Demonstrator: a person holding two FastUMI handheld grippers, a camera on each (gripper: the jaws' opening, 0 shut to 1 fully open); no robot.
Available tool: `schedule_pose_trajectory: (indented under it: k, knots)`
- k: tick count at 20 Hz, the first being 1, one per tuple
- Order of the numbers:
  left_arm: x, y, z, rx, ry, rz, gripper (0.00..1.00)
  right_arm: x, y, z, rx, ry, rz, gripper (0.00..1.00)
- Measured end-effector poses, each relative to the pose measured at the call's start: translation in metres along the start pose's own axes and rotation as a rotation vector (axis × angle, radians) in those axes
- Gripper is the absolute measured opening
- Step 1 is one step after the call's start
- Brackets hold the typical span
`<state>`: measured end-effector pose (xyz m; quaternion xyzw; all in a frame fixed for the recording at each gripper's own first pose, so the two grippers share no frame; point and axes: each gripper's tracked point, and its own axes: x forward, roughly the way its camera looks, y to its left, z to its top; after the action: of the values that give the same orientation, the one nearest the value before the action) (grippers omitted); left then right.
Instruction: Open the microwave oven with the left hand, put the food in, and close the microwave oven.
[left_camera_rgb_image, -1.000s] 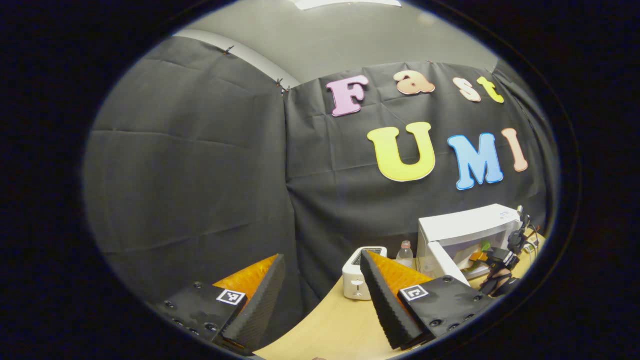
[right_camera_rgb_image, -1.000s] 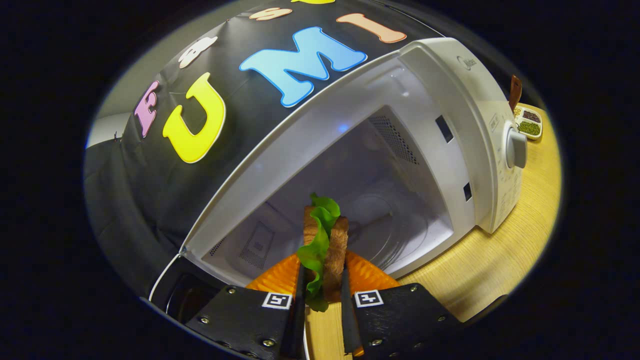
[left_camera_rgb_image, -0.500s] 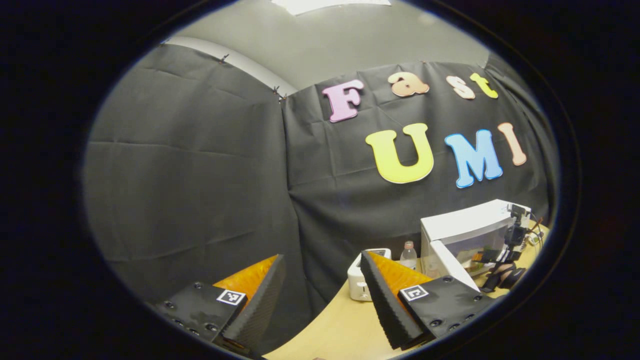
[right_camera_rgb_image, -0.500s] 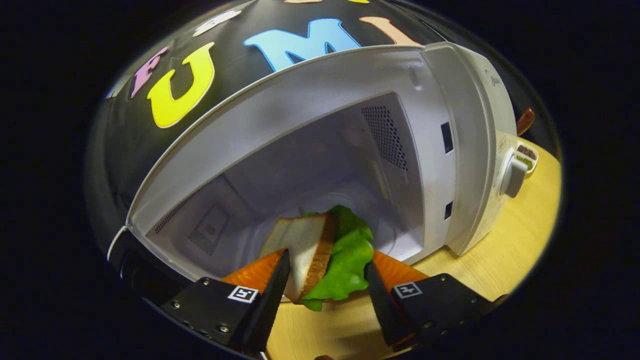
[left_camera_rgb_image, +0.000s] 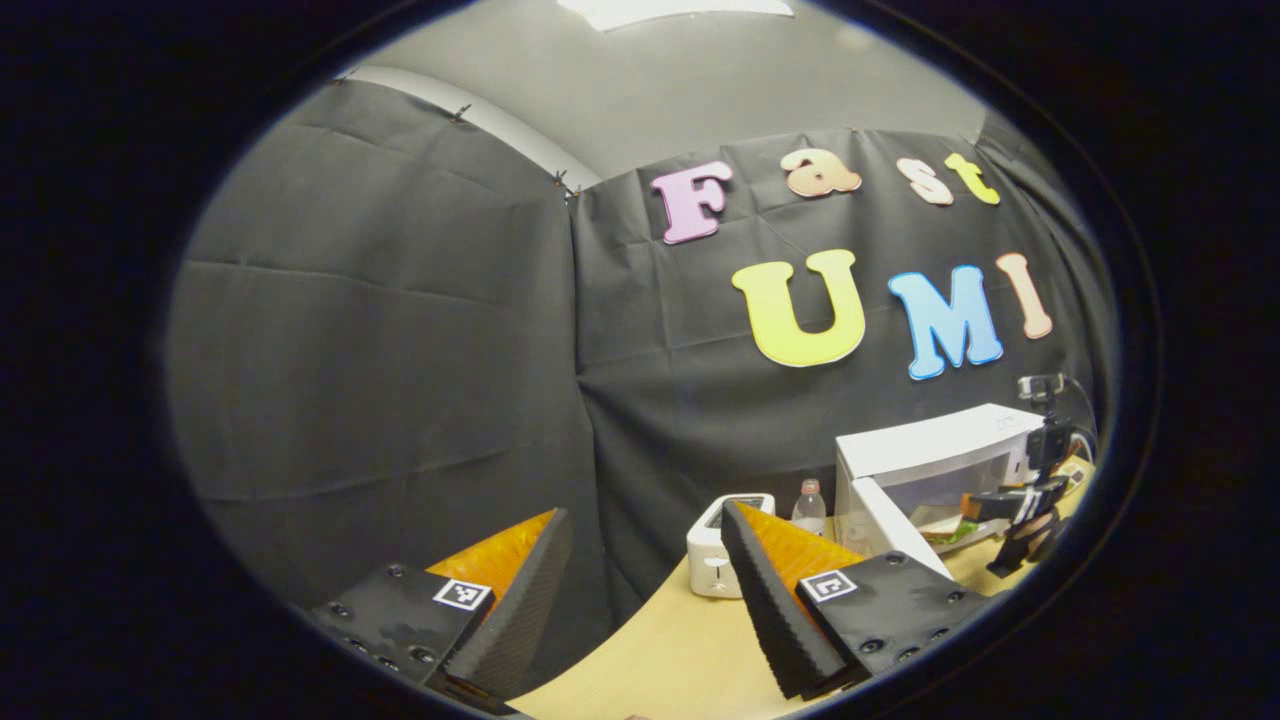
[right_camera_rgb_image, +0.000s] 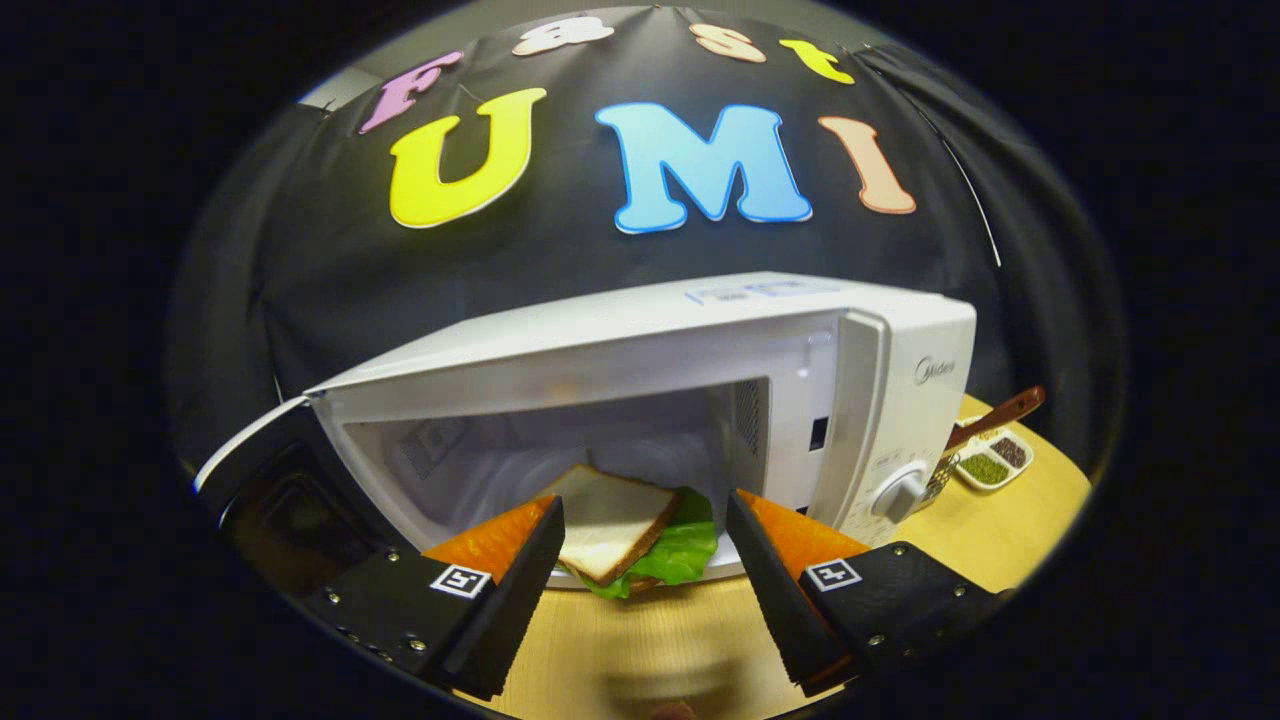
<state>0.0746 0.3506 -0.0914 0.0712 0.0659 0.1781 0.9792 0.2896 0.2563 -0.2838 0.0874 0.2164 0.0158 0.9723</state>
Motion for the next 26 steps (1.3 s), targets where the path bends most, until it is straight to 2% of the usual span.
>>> schedule_pose_trajectory:
  k: [2, 6, 7, 8, 9, 13, 16, 17, 18, 19, 21, 22, 25, 26]
  knots:
    - [-0.004, -0.006, -0.011, -0.014, 0.01, -0.002, 1.0, -0.026, -0.005, 0.018, -0.041, -0.043, 0.023, 0.98]
    - [-0.011, -0.024, -0.031, -0.036, 0.036, -0.03, 1.0, -0.079, -0.013, 0.044, -0.063, -0.083, 0.08, 0.98]
    - [-0.011, -0.027, -0.033, -0.045, 0.04, -0.035, 0.97, -0.092, -0.017, 0.049, -0.074, -0.091, 0.089, 0.98]
    - [-0.011, -0.031, -0.039, -0.055, 0.041, -0.036, 0.93, -0.105, -0.022, 0.055, -0.092, -0.103, 0.093, 0.98]
    - [-0.011, -0.033, -0.044, -0.063, 0.043, -0.037, 1.0, -0.118, -0.028, 0.062, -0.106, -0.118, 0.095, 0.98]
    - [-0.014, -0.05, -0.074, -0.068, 0.08, -0.04, 0.93, -0.17, -0.048, 0.085, -0.11, -0.177, 0.107, 0.98]
    - [-0.019, -0.059, -0.097, -0.062, 0.125, -0.032, 1.0, -0.199, -0.066, 0.098, -0.102, -0.21, 0.104, 0.98]
    - [-0.022, -0.062, -0.108, -0.056, 0.144, -0.031, 0.97, -0.207, -0.072, 0.101, -0.097, -0.219, 0.102, 0.98]
    - [-0.025, -0.066, -0.119, -0.052, 0.167, -0.035, 0.98, -0.215, -0.079, 0.103, -0.094, -0.229, 0.099, 0.93]
    - [-0.029, -0.073, -0.129, -0.052, 0.182, -0.043, 0.99, -0.221, -0.086, 0.104, -0.097, -0.236, 0.092, 0.98]
    - [-0.036, -0.085, -0.146, -0.063, 0.215, -0.059, 0.91, -0.232, -0.099, 0.1, -0.113, -0.235, 0.081, 0.98]
    - [-0.04, -0.091, -0.152, -0.068, 0.228, -0.064, 0.77, -0.238, -0.104, 0.1, -0.12, -0.235, 0.08, 0.98]
    - [-0.05, -0.117, -0.163, -0.088, 0.261, -0.111, 0.53, -0.248, -0.12, 0.094, -0.13, -0.22, 0.074, 0.98]
    - [-0.047, -0.119, -0.163, -0.076, 0.26, -0.095, 0.46, -0.252, -0.126, 0.094, -0.128, -0.221, 0.068, 0.98]
